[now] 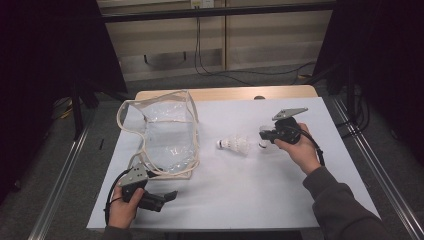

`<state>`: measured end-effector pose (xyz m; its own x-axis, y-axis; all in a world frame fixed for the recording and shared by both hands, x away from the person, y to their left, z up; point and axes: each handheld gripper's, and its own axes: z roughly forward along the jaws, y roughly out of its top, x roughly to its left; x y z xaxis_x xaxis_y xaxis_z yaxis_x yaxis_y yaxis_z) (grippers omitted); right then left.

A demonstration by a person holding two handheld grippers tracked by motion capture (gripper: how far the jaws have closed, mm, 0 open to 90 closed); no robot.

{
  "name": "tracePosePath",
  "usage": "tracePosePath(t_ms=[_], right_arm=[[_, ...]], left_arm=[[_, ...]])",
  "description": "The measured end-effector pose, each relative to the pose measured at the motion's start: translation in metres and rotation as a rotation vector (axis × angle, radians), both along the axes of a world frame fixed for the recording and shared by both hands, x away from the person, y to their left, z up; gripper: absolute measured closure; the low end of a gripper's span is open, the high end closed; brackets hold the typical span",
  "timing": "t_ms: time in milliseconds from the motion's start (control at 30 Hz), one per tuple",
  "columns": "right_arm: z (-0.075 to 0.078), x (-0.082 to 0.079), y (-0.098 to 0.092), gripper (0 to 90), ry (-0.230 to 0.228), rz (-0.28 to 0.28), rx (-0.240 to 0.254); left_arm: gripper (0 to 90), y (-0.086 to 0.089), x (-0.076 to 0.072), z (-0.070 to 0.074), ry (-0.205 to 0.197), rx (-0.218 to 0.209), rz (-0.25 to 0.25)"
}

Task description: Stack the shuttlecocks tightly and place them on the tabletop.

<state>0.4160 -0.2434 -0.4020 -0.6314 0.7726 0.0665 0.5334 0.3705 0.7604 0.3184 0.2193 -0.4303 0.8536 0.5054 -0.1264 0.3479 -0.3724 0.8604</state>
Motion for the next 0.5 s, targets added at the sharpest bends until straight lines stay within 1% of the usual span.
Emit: tracePosePath(t_ms=[67, 200, 367, 500], right_arm=[[-0.001, -0.003, -0.002, 86.9, 0.001, -0.005, 0.014], [-0.004, -0.007, -0.007, 85.6, 0.002, -0.019, 0.023], [-0.007, -0.012, -0.011, 81.6, 0.007, -0.033, 0.046], [-0.009, -0.015, -0.013, 78.8, 0.002, -0.036, 0.034]], left_arm=[[3.7, 0.0, 0.0, 0.0, -0.002, 0.0, -0.001], [3.7, -0.001, 0.0, 0.0, -0.002, 0.0, -0.001], [3.7, -0.001, 0.0, 0.0, -0.004, -0.004, -0.001], [3.7, -0.001, -0.001, 0.0, -0.002, -0.003, -0.001]])
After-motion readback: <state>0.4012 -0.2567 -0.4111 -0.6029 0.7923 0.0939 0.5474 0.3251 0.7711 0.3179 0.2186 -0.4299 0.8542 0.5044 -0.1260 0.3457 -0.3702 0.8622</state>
